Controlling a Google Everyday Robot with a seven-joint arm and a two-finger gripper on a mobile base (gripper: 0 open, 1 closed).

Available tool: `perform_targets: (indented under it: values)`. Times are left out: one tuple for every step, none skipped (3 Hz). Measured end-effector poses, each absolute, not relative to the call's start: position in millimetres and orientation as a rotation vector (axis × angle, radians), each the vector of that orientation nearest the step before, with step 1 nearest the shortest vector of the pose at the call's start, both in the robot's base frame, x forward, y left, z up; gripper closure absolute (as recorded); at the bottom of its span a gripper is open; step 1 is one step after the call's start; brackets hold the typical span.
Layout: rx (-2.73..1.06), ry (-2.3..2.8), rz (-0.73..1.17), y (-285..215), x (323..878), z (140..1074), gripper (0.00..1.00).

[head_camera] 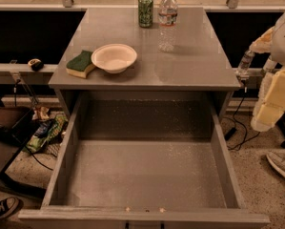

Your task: Place water bottle into top drawer

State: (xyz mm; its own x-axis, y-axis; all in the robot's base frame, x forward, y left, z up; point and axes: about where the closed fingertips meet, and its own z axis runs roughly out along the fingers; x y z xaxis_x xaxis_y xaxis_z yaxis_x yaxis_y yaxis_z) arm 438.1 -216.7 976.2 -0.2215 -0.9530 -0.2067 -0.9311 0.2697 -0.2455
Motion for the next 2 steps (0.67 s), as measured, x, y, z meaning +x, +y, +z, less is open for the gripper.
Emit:
perform_targets:
  values:
    - [-1.724,2.232,-0.098,-216.7,438.2,976.2,0.00]
    - [-1.680,2.218,-0.101,-224.5,443.8,977.7,0.00]
